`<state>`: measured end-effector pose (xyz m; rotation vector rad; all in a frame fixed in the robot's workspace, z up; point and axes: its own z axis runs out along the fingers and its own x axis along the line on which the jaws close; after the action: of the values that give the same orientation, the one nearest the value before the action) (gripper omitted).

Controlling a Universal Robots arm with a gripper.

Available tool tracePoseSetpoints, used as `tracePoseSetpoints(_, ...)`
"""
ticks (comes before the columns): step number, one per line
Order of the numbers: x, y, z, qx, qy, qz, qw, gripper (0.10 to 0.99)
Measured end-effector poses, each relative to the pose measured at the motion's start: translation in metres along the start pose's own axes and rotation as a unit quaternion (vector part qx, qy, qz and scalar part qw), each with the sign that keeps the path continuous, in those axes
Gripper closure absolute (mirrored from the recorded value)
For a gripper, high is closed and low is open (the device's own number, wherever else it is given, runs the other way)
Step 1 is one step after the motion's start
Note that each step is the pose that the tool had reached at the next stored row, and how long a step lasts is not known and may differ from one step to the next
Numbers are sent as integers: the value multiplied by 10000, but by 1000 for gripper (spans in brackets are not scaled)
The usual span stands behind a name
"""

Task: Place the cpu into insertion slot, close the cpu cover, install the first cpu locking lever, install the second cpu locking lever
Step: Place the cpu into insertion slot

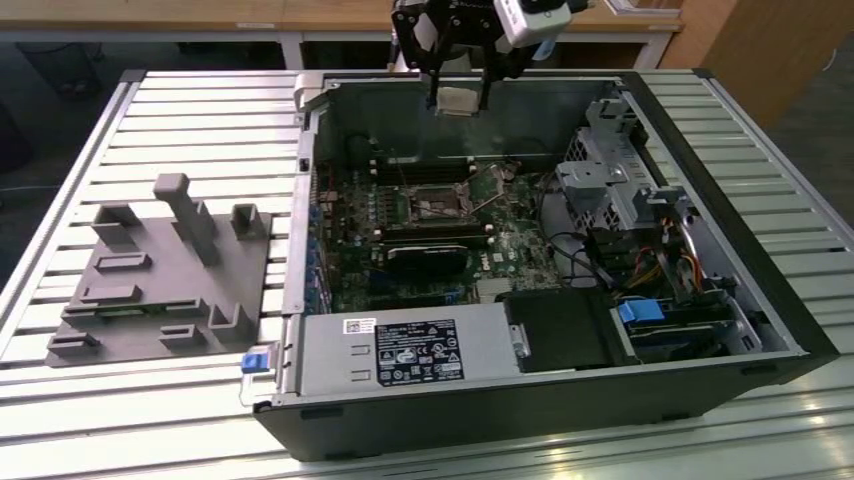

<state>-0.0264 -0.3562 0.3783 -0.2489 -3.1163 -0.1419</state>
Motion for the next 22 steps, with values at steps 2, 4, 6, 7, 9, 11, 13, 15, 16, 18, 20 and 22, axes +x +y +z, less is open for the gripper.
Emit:
tracePoseSetpoints(2,0,0,0,0,-1,11,10000,545)
tracePoseSetpoints(4,0,0,0,-1,-2,23,10000,545)
tracePoseSetpoints(6,0,0,0,-1,-3,35,10000,545)
tracePoseSetpoints(7,0,0,0,-1,-4,42,10000,545)
tracePoseSetpoints(9,0,0,0,-1,-5,54,10000,545)
tracePoseSetpoints(11,0,0,0,-1,-6,65,10000,545)
tracePoseSetpoints(13,0,0,0,-1,-7,76,10000,545)
tracePoseSetpoints(15,0,0,0,-2,-8,86,10000,545)
tracePoseSetpoints(16,0,0,0,-2,-9,101,9999,545)
tracePoseSetpoints(18,0,0,0,-2,-10,111,9999,545)
tracePoseSetpoints(20,0,0,0,-2,-11,122,9999,545)
tracePoseSetpoints(22,0,0,0,-2,-12,133,9999,545)
